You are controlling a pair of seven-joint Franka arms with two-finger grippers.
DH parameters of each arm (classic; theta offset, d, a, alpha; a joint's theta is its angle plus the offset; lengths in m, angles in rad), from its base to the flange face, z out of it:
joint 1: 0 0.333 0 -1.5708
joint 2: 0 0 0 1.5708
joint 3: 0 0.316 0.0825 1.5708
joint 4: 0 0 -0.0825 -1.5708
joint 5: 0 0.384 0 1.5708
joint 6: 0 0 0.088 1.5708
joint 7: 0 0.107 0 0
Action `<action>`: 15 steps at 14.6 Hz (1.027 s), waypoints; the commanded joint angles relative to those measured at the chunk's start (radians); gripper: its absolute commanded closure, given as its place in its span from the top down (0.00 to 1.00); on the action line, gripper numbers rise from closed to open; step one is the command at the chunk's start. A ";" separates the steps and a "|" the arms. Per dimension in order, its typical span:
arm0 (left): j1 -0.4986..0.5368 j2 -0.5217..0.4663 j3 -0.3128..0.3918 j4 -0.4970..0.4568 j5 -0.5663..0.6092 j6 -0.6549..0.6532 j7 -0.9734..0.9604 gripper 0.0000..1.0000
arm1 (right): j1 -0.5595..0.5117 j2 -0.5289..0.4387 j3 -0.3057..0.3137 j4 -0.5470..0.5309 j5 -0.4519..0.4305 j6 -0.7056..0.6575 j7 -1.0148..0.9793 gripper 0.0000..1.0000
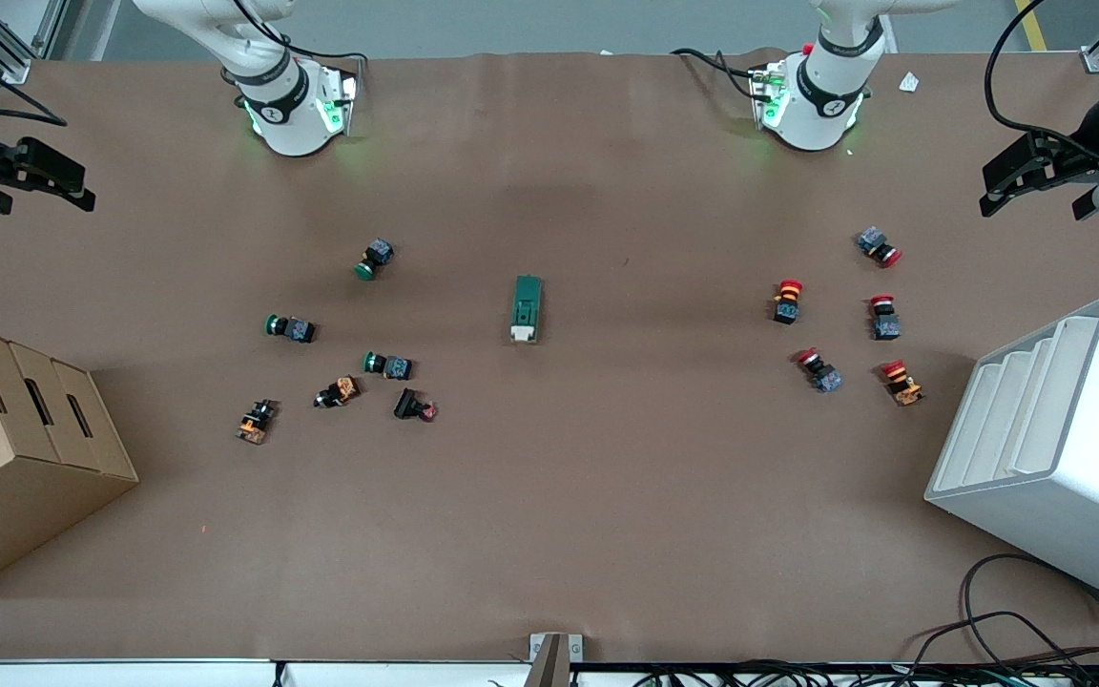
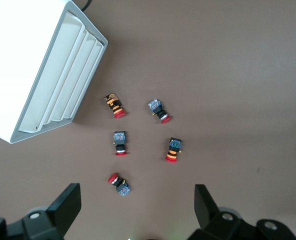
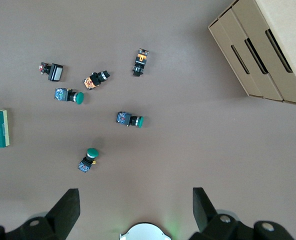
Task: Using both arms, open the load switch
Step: 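Move both grippers from rest toward the green load switch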
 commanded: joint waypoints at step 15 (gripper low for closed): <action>-0.071 0.188 -0.464 -0.016 0.020 0.226 -0.642 1.00 | 0.012 0.203 -0.008 0.067 -0.018 0.068 0.013 1.00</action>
